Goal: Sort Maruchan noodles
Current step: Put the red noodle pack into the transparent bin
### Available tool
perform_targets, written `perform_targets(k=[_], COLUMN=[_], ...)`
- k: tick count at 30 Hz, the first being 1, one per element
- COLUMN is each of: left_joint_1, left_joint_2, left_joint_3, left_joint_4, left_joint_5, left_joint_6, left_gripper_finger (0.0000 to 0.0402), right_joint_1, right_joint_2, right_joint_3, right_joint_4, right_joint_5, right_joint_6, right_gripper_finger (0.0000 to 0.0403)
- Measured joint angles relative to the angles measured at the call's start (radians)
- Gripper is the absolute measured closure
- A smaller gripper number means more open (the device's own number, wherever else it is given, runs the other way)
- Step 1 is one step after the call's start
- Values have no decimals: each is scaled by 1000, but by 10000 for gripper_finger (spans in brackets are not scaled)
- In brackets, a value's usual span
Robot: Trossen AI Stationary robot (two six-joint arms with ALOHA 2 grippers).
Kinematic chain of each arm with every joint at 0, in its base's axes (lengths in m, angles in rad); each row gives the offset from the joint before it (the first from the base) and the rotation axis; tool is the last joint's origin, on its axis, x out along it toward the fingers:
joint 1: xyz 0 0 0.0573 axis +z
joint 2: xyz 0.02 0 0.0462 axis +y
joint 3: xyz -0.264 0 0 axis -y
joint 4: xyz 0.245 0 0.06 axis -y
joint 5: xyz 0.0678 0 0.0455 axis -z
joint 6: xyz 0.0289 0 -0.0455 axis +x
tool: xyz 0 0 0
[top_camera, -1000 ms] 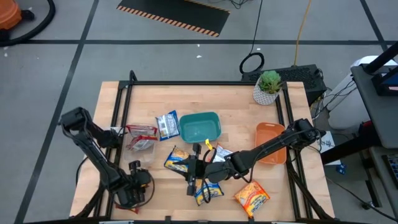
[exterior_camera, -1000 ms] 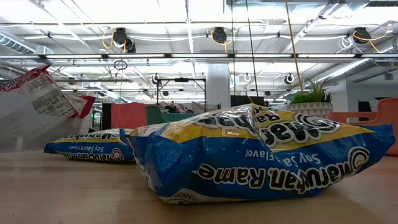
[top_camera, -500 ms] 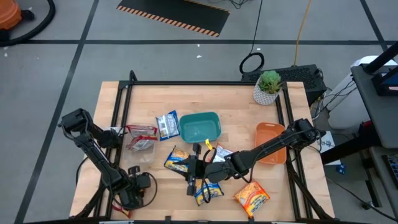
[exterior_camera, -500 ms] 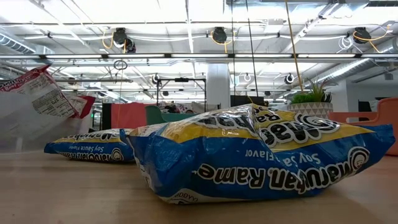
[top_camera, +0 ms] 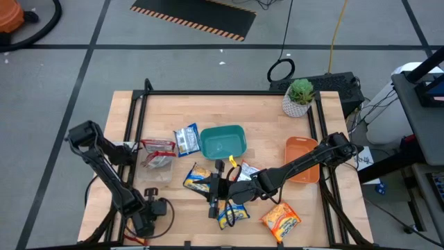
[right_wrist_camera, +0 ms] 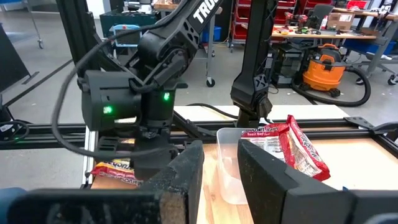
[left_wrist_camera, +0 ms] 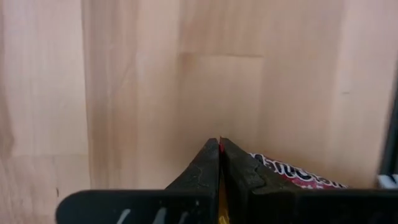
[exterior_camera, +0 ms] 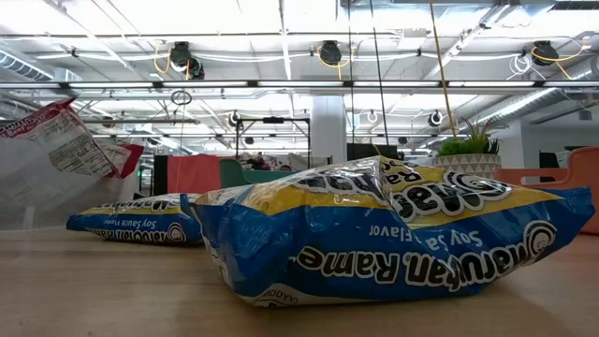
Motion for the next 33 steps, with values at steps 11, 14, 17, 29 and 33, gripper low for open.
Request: perform_targets(k=[11,14,17,29,33], left_joint_1=[-12,-32,-49,-52,-52], left_joint_2=[-99,-120,-133,-150,-150], left_joint_3=[87,115,142,277,323], left_joint_4=[-66,-148,-235,-338,-339], left_joint_5=[-285,-401,-518,-984,-1084], left_joint_6=[129,144,140,206,266], left_gripper_finger=[397,397,397,398,398], right_joint_1=[0,0,1,21,45], right_joint_2=[0,0,0,2,2], right_joint_3=[0,0,0,0,0], right_joint_4=[0,0,0,-53,-51], right_joint_5=[3,4,4,60,51], right_joint_6=[0,2,13,211,210], right_gripper_finger=[305,305,305,265,225])
